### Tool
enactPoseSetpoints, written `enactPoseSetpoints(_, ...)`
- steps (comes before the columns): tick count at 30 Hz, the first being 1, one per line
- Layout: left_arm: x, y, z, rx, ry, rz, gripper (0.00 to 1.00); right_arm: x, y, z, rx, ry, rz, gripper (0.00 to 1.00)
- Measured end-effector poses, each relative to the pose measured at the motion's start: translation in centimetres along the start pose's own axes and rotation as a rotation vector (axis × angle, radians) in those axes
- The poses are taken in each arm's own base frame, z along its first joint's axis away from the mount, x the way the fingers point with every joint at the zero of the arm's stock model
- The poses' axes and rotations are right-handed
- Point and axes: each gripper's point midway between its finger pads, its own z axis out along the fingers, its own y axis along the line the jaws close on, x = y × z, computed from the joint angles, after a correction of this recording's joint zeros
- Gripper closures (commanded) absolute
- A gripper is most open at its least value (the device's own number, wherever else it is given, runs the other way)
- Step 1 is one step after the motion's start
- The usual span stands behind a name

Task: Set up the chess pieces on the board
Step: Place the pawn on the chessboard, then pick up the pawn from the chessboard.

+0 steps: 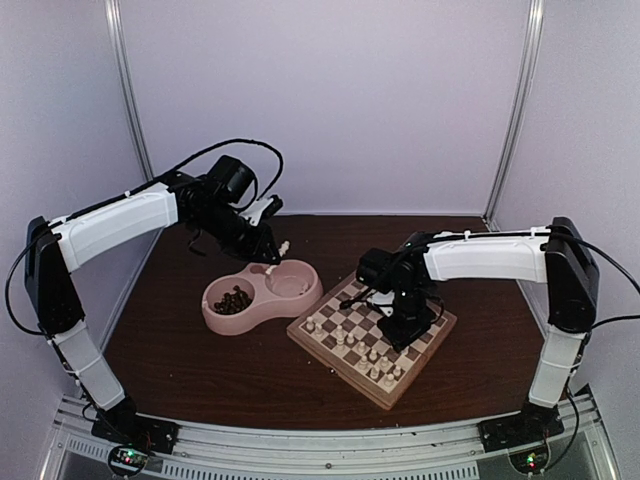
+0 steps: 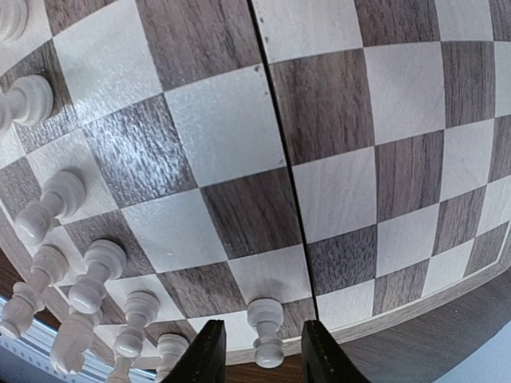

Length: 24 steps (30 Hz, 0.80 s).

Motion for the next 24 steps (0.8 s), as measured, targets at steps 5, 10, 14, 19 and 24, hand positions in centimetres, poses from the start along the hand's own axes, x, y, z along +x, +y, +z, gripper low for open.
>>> enactPoseSetpoints(5, 0.1, -0.1, 0.0, 0.005, 0.003, -0.001, 0.83, 0.3, -0.2, -0.9, -0.020, -0.066, 0.017, 0.55)
enactPoseSetpoints(10, 0.0, -0.1, 0.0, 0.004, 0.002, -0.001, 0.83, 1.3, -0.8, -2.8, -0.039, -0.173, 0.060, 0.59)
enactPoseSetpoints(14, 0.0, -0.1, 0.0, 0.005, 0.002, -0.001, 0.83, 0.9, -0.9, -3.9, -0.061, -0.251, 0.091, 0.63)
enactPoseSetpoints(19, -0.1, -0.2, -0.1, 0.006, -0.002, 0.000, 0.83, 0.7, -0.8, -3.2, -0.068, -0.266, 0.108, 0.67)
enactPoseSetpoints(24, -0.1, -0.2, -0.1, 0.008, -0.001, -0.001, 0.83, 0.3, -0.6, -2.4, -0.067, -0.263, 0.112, 0.71)
